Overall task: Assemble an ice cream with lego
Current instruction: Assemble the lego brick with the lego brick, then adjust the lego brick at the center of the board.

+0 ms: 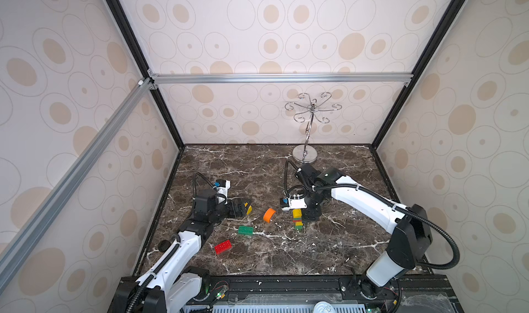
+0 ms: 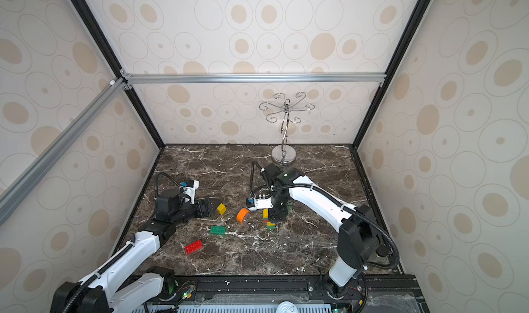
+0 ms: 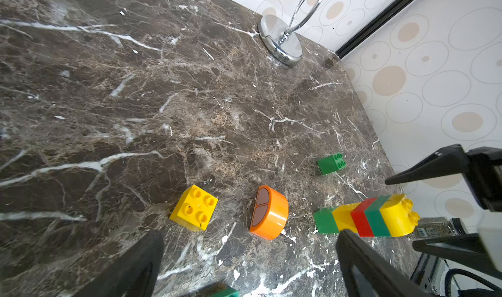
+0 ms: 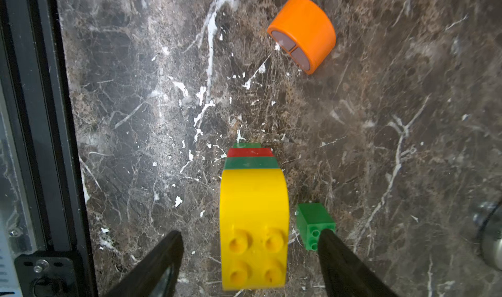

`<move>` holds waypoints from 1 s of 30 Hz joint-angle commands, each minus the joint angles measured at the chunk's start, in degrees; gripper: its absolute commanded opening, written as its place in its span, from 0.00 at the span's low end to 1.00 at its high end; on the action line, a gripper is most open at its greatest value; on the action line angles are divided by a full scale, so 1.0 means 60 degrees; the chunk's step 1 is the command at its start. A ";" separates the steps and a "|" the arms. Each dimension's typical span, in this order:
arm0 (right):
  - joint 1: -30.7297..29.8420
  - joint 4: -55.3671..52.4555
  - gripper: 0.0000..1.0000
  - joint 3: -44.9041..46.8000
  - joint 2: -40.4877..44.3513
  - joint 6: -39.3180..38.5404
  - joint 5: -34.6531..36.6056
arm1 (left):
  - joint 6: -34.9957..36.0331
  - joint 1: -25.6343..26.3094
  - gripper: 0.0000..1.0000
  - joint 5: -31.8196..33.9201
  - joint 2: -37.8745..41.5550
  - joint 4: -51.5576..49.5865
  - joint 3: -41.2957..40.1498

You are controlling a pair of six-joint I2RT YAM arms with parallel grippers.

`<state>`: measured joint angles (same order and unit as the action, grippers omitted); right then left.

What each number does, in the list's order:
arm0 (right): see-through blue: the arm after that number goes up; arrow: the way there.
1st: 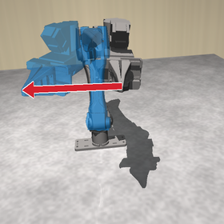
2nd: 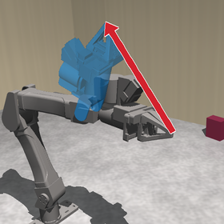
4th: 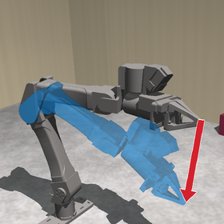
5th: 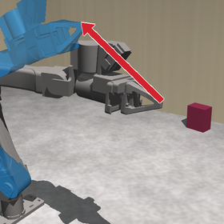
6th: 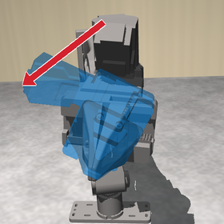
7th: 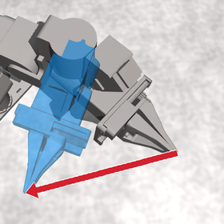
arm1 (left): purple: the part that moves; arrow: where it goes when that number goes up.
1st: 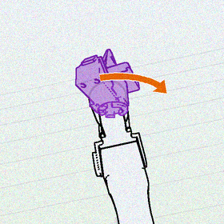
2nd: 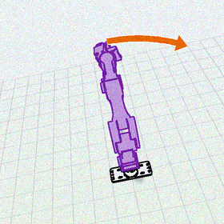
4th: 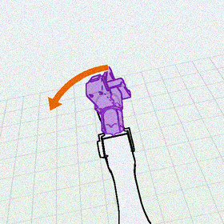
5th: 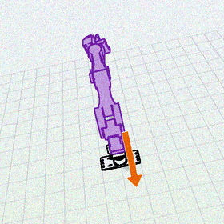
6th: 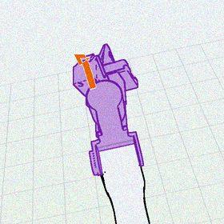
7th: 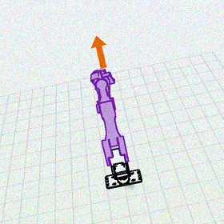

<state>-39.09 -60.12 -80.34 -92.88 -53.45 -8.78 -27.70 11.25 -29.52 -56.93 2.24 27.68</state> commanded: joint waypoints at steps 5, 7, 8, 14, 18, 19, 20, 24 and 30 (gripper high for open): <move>-0.0001 0.0005 0.87 0.0212 0.1183 0.0884 -0.0362 | -0.0084 -0.0072 1.00 -0.0115 0.0171 0.0218 0.0059; 0.0006 0.0261 0.89 0.0316 0.1527 0.1509 -0.0229 | -0.0099 -0.0072 1.00 -0.0134 0.0200 0.0231 0.0059; 0.0004 0.0488 0.90 0.0397 0.1705 0.1892 -0.0094 | -0.0100 -0.0072 1.00 -0.0134 0.0213 0.0250 0.0045; 0.0009 0.2252 0.98 0.1567 0.3220 0.4109 0.0477 | -0.0180 -0.0072 1.00 -0.0151 0.0288 0.0359 0.0015; -0.0003 0.3289 0.99 0.2446 0.4164 0.5671 0.0769 | -0.0217 -0.0071 1.00 -0.0212 0.0325 0.0402 0.0015; -0.0004 0.3427 0.98 0.2580 0.4287 0.6145 0.1098 | -0.0230 -0.0074 1.00 -0.0220 0.0357 0.0424 0.0015; -0.0018 0.3491 0.98 0.2676 0.4380 0.6740 0.1502 | -0.0245 -0.0072 1.00 -0.0208 0.0410 0.0449 0.0002; -0.0101 0.3664 0.98 0.3084 0.4573 0.8331 0.1737 | -0.0312 -0.0072 1.00 -0.0134 0.0606 0.0433 -0.0040; -0.1271 0.4755 0.98 0.4277 0.5128 1.0531 0.4091 | -0.0305 -0.0073 1.00 0.0047 0.0956 0.0202 -0.0102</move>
<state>-44.14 -35.68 -56.99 -64.31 -0.71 6.48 -28.95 11.25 -29.63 -52.53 3.57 27.29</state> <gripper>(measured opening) 0.984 0.999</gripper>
